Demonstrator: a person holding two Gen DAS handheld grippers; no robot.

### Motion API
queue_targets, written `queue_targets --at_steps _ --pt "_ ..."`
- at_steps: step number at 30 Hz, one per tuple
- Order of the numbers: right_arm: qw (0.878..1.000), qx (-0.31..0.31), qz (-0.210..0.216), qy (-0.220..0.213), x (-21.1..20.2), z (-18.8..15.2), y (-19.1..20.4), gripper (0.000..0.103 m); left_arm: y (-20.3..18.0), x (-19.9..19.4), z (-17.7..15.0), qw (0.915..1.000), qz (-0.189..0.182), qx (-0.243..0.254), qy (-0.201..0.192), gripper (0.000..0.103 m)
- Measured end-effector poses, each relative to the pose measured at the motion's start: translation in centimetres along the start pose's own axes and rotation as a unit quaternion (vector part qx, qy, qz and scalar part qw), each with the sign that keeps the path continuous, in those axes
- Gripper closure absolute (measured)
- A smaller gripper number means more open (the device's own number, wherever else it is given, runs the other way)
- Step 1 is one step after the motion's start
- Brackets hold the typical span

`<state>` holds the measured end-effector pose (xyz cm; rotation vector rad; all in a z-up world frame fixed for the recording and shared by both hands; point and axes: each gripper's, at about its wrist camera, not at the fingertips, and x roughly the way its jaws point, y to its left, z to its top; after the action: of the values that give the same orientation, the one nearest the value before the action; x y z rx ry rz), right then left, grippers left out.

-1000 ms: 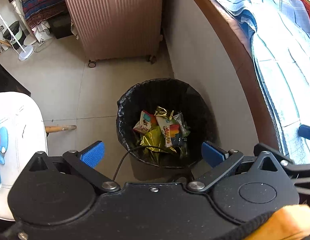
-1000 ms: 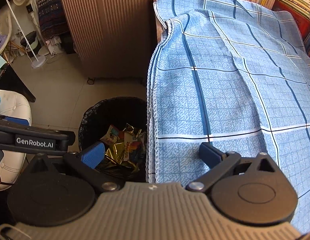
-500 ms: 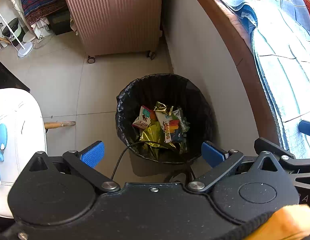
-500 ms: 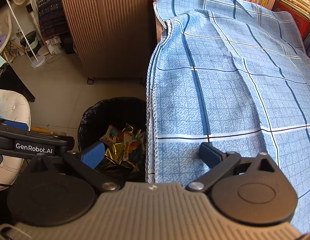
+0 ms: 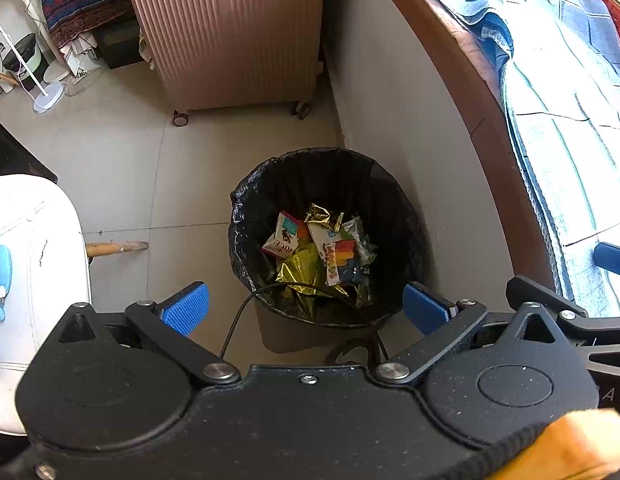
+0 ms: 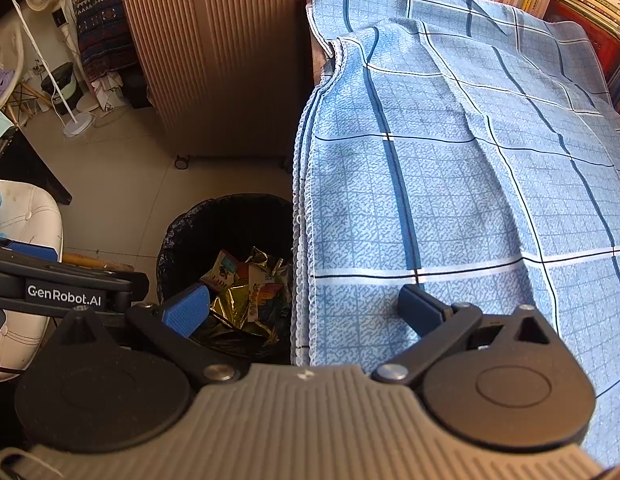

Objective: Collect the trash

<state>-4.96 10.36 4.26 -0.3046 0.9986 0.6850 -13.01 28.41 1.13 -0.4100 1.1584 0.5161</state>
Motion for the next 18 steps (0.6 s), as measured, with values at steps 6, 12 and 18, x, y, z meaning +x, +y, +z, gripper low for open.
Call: queue_targets --at_steps 6,12,18 --pt "1.000 0.000 0.000 0.000 -0.04 -0.02 -0.05 0.000 -0.11 0.03 -0.06 1.0000 0.001 0.003 -0.001 0.000" --pt "1.000 0.000 -0.001 -0.001 -0.04 -0.03 -0.02 0.000 -0.09 0.01 -0.02 1.0000 0.002 0.003 -0.001 0.000" --pt "1.000 0.001 -0.001 -0.003 0.01 -0.06 -0.04 0.000 -0.05 -0.01 -0.01 1.0000 0.002 0.005 -0.002 0.000"
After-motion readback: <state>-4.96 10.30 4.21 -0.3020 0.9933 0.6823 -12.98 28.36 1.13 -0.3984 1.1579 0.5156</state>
